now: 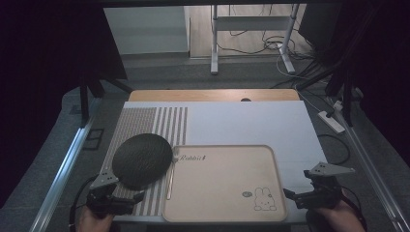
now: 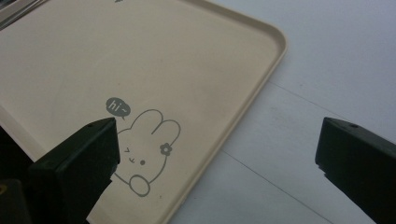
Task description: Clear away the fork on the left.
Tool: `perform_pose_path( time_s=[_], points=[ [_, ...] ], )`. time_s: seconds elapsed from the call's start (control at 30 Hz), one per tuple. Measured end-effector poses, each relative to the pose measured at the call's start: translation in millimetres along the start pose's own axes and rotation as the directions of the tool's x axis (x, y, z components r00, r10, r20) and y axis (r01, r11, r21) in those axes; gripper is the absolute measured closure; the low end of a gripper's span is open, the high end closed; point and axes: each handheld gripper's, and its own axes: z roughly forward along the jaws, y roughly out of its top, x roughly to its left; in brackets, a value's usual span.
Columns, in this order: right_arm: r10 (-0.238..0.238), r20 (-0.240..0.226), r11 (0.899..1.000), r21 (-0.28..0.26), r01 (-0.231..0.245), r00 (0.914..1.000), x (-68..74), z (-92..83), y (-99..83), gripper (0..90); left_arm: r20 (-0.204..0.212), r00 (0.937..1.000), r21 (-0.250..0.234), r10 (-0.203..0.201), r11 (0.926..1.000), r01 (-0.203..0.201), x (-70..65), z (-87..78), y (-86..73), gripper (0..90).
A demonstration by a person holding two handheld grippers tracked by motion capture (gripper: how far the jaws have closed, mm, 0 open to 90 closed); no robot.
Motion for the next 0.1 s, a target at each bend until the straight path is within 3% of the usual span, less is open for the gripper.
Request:
perform_pose_path(
  time_s=[0.1],
  points=[
    [-0.001,0.000,1.000,0.001,0.001,1.0000,-0.2,0.2,-0.1,0.4,0.005,1.0000,0.000,-0.005,1.0000,0.005,0.8,0.4,0.7,0.0]
  ],
)
